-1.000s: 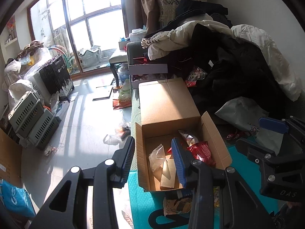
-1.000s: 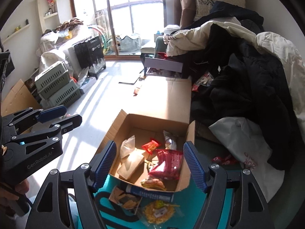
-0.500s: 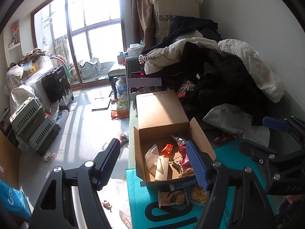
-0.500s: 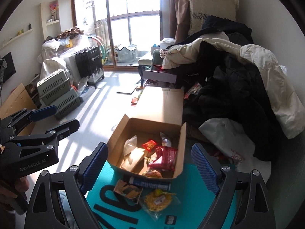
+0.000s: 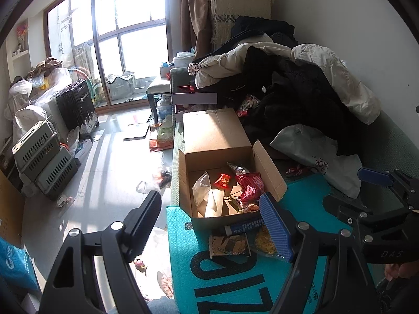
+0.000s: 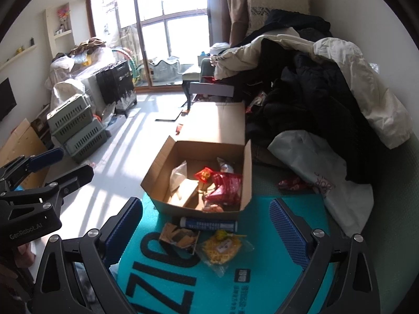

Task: Organize snacks
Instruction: 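Withdraw both tools from the box back toward the remaining snacks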

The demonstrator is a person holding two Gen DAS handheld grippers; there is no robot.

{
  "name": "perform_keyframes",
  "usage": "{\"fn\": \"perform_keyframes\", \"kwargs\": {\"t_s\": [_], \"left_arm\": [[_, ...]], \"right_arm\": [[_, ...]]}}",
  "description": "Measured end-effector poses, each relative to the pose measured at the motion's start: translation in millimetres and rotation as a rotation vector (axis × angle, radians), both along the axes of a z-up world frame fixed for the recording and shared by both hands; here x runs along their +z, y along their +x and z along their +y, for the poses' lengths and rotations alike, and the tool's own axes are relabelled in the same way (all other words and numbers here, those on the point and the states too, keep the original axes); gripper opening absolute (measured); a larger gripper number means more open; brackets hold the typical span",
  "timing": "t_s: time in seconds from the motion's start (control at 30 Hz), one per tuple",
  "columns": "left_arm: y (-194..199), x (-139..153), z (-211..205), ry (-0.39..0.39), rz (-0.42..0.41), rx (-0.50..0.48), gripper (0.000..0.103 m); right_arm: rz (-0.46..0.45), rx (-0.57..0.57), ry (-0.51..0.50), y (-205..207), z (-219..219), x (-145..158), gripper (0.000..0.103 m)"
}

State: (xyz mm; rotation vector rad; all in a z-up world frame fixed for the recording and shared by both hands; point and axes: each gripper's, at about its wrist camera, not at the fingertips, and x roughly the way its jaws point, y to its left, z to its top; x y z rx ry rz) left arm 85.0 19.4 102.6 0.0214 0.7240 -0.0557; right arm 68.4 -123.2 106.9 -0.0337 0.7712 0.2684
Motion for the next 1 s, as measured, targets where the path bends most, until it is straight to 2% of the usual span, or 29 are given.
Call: {"fn": "perform_keyframes", "kwargs": {"t_s": [0.3,0.57,0.7,1.0], "left_arm": [[-20.2,-48.7,-6.2,-0.070,0.099,-0.003,0.077],[-30.1,-103.4,-9.3,-0.098,0.227,0.024,0.077],[-34.7,-126.2,-8.9,-0.095,0.275,0.037,0.077],[-37.8,-163.6,-7.9,-0.129,0.357,0.051,0.077]], "right_arm": [[0.100,-0.015,0.038,-25.5,-9.1,-53.4,0.099],[0.183,-0.031,0.081,-36.1,-13.8,-105.4,0.098],[0.239,-0.050,0.114,-36.4,-18.5,-130.9,0.098],[0.305,-0.066,0.110,-27.3,-21.4,-166.9,0.098]]}}
